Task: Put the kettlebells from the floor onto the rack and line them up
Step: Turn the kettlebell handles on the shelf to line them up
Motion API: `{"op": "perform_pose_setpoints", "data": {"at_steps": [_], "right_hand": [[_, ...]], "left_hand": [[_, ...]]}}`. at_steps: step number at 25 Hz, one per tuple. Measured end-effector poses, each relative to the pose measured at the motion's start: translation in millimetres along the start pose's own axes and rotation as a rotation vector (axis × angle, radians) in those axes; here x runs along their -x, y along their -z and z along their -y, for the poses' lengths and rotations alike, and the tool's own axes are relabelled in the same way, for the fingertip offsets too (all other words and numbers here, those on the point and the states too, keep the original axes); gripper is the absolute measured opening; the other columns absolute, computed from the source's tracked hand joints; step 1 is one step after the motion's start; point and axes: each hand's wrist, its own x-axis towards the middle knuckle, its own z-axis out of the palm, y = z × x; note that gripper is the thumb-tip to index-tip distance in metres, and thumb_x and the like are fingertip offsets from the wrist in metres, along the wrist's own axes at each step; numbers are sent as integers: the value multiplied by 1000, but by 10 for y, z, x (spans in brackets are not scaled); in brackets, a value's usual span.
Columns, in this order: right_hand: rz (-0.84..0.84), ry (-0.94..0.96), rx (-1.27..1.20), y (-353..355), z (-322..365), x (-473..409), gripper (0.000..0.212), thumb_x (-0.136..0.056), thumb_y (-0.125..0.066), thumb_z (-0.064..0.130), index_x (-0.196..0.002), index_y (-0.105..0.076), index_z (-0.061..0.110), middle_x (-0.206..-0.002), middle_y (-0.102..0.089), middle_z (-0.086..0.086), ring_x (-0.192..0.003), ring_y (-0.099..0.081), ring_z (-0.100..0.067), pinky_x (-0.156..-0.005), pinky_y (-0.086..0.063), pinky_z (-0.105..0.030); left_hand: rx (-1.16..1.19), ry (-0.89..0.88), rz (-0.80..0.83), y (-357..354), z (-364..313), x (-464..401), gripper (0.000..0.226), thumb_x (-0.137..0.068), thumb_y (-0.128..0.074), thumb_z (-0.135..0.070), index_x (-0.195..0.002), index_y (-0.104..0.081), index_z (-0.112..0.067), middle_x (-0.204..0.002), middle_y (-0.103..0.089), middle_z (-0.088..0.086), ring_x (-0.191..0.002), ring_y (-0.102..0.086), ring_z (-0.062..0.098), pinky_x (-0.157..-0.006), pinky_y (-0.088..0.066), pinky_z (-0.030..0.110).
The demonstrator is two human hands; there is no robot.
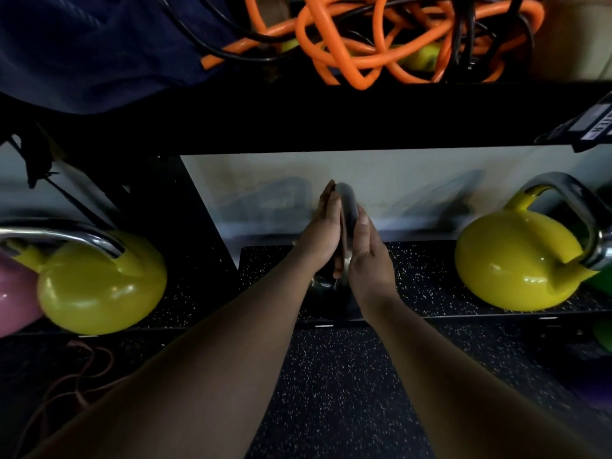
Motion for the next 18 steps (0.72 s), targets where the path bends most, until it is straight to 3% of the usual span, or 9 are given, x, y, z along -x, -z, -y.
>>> {"op": "perform_pose_setpoints", "data": {"at_steps": [2, 4, 7, 11, 14, 16, 18], "right_hand": [[11, 9, 4, 0, 0, 19, 53, -98, -26, 62, -145, -40, 42, -94, -67, 19, -76, -68, 6, -55, -56, -18], [25, -32, 18, 40, 40, 21, 50, -98, -28, 62, -142, -43, 44, -88, -72, 10, -75, -72, -7, -62, -59, -26], [10, -45, 178, 140, 162, -5, 40, -100, -38, 54, -131, -55, 36, -97, -73, 1, -83, -72, -20, -68, -59, -34], [-126, 76, 582, 294, 449, 134, 31, -97, -53, 38, -126, -58, 26, -82, -68, 3, -66, -63, -8, -48, -40, -21], [-155, 237, 874, 234, 542, 350, 30, -96, -48, 34, -118, -61, 17, -99, -65, -12, -88, -59, -27, -68, -49, -33], [-104, 321, 1134, 62, 585, 511, 28, -94, -51, 31, -117, -60, 16, -108, -63, -13, -100, -54, -33, -82, -47, -41], [-21, 344, 1260, -128, 671, 667, 31, -91, -55, 32, -119, -58, 20, -120, -61, -12, -108, -51, -33, -88, -42, -44]], "left_hand": [[-49, 16, 26, 45, -28, 37, 53, -102, -16, -55, -154, -11, -41, -160, -28, 6, -141, -35, 27, -115, -30, 48], [-91, 25, 62, 128, -50, 28, 55, -101, -20, -58, -154, -15, -40, -159, -30, 4, -141, -36, 25, -115, -30, 46], [-195, -28, 113, 346, -3, 75, 51, -100, -38, -52, -148, -35, -34, -151, -45, 0, -136, -43, 18, -112, -33, 37], [-403, -3, 171, 713, 99, 385, 33, -95, -59, -38, -123, -63, -21, -122, -67, -1, -112, -62, 15, -91, -45, 25], [-800, -71, 213, 959, 96, 598, 29, -95, -56, -35, -117, -65, -19, -118, -67, 4, -106, -62, 23, -89, -51, 34], [-1107, -229, 165, 1171, 29, 797, 26, -95, -51, -32, -112, -64, -18, -116, -63, 6, -105, -57, 28, -82, -44, 34], [-1272, -324, 153, 1409, -39, 1030, 22, -94, -49, -27, -107, -63, -17, -113, -58, 7, -108, -51, 29, -81, -37, 37]]}}
